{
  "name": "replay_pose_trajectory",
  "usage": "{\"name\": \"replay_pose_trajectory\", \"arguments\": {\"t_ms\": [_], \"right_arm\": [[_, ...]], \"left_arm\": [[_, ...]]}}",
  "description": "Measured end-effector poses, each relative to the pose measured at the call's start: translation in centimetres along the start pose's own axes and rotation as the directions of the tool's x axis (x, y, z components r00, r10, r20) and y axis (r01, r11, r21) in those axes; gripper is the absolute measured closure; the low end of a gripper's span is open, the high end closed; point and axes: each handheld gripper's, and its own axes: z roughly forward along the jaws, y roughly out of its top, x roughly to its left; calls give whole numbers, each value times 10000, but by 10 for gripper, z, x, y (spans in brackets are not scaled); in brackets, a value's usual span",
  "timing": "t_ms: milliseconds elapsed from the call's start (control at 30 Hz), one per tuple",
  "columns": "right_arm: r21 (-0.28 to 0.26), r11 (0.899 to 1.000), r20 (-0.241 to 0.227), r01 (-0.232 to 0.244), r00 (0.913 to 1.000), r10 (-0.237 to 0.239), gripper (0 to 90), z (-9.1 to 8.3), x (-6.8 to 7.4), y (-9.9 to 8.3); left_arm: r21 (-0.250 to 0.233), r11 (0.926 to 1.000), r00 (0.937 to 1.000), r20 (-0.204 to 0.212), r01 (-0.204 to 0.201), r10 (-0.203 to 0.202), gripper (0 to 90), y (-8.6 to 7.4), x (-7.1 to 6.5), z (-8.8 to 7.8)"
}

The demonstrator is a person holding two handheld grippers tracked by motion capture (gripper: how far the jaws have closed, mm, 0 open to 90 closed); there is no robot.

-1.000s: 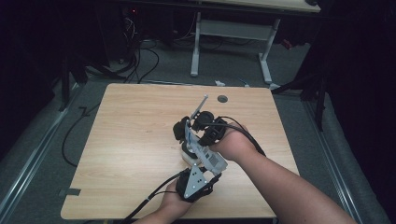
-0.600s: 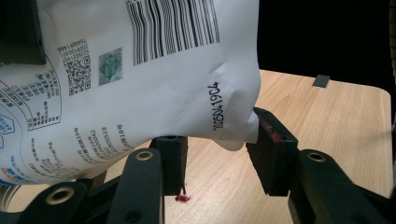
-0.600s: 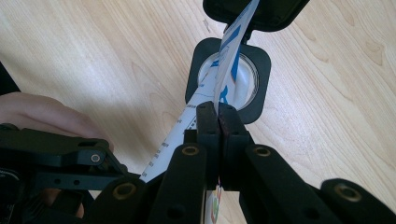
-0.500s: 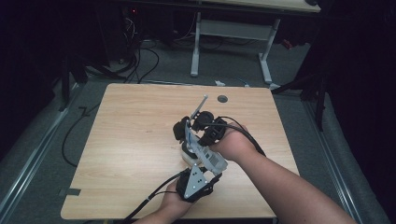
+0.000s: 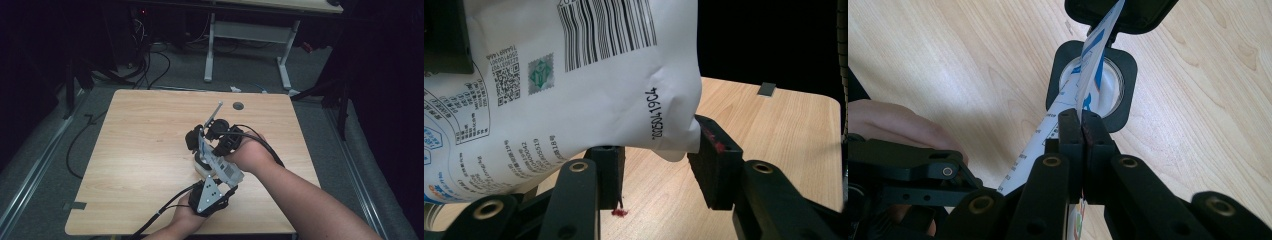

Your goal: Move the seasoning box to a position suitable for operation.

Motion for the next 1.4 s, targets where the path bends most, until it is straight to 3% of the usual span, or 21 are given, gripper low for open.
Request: {"name": "replay_pose_trajectory", "arguments": {"t_ms": [1400], "right_arm": [[-111, 9999, 106, 47, 9999, -46, 893, 0, -4, 7]], "left_arm": [[-118, 9999, 9999, -95, 123, -124, 599, 3, 7, 2]]}}
